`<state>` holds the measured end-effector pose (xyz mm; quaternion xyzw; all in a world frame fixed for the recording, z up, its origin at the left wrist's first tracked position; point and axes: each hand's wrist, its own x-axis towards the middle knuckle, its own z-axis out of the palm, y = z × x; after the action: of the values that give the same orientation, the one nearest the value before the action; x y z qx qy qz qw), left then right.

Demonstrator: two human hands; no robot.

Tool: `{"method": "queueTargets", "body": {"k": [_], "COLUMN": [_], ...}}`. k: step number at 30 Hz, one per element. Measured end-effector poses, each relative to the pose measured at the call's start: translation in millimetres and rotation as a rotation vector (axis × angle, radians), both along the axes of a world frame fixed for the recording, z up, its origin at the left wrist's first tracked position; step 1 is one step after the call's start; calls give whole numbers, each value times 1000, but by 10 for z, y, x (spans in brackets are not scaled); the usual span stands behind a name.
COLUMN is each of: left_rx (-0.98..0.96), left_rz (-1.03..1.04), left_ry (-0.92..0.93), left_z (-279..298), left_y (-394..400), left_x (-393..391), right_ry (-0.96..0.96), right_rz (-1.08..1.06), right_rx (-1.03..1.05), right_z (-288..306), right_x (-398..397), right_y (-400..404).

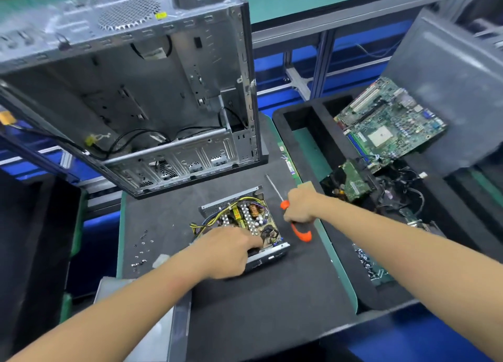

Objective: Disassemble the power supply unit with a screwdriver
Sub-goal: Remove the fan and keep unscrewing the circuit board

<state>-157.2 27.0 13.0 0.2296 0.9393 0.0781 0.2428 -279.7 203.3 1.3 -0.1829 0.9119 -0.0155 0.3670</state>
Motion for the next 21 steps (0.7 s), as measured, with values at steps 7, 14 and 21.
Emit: {"method": "queueTargets", "body": {"k": [7, 14, 21], "left_rx": [-38, -1, 36], "left_rz": [-29, -162, -153], "left_ry": [-7, 344, 129], "left_z": [181, 186, -115], "left_y": [-26, 194, 172], "left_x": [-6, -391, -427], "right_ry": [-32, 42, -2], "right_rz": [-106, -79, 31], "right_rx": [-153, -148, -47], "right_z": [-124, -95, -17], "right_x": [34, 103, 29], "right_y": [-3, -22, -115]}}
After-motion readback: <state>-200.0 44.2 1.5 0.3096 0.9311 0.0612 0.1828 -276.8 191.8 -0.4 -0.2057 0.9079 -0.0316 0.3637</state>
